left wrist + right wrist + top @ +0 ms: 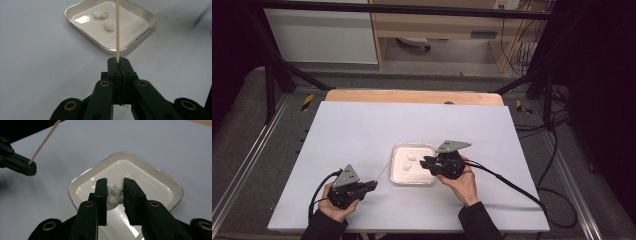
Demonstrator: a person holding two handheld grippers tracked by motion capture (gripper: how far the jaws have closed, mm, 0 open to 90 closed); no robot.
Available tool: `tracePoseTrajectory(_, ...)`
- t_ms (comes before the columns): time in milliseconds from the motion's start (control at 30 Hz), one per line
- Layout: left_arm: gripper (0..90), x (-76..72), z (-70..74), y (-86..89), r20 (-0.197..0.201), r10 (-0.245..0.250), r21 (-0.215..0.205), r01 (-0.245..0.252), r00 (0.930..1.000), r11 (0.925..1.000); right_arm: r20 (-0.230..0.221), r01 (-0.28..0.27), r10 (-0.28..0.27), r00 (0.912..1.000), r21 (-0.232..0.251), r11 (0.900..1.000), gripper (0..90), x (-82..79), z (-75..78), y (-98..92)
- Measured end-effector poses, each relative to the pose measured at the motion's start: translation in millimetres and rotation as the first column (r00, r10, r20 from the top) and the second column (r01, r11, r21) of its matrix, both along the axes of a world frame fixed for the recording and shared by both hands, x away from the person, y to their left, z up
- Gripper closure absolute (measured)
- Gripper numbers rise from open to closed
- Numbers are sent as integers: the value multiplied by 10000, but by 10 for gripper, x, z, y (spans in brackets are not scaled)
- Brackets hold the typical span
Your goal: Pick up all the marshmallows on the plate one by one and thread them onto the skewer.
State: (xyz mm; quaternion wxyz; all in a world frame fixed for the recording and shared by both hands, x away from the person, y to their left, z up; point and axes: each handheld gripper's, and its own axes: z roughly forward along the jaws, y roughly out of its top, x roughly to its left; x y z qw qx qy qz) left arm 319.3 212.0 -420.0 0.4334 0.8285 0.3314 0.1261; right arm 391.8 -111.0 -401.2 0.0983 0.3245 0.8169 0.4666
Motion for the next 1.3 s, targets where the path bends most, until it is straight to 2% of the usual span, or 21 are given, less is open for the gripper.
tracePoseTrajectory(200, 889, -17, -5, -55, -8, -229, -73, 229, 9997, 9997, 59, -37, 33, 10000, 645, 9979, 738, -48, 112, -117)
tracePoseTrajectory(433, 889, -25, -26, -153, -6, -506, -14, 506, 9987, 9987, 203, -64, 36, 9998, 1398, 9902, 739, -101, 249, -244)
tracePoseTrajectory(533, 889, -33, -28, -191, 35, -630, 12, 630, 9980, 9980, 242, -77, 35, 9997, 1757, 9844, 740, -118, 309, -274)
tracePoseTrajectory(567, 889, -18, -36, -214, 229, -929, -171, 933, 9954, 9955, 269, -106, 56, 9996, 1874, 9822, 741, -119, 327, -285)
tracePoseTrajectory(700, 889, -27, -30, -245, 303, -938, -147, 943, 9951, 9954, 190, -122, 81, 9998, 2274, 9737, 741, -112, 380, -317)
tracePoseTrajectory(733, 889, -31, -29, -252, 314, -914, -122, 918, 9953, 9957, 144, -128, 95, 9999, 2521, 9676, 742, -107, 398, -322)
tracePoseTrajectory(767, 889, -33, -29, -260, 323, -919, -120, 923, 9952, 9957, 144, -128, 95, 9999, 2521, 9676, 742, -107, 398, -322)
tracePoseTrajectory(833, 889, -37, -28, -277, 432, -941, -85, 945, 9946, 9955, 89, -157, 138, 9999, 2753, 9612, 743, -100, 412, -324)
tracePoseTrajectory(967, 889, -51, -21, -311, 377, -927, -67, 930, 9950, 9956, -66, -196, 228, 9997, 3078, 9512, 746, -78, 419, -304)
tracePoseTrajectory(1300, 889, -82, -27, -370, 402, -1137, -5, 1138, 9927, 9935, -282, -303, 426, 9987, 3446, 9382, 748, -51, 415, -255)
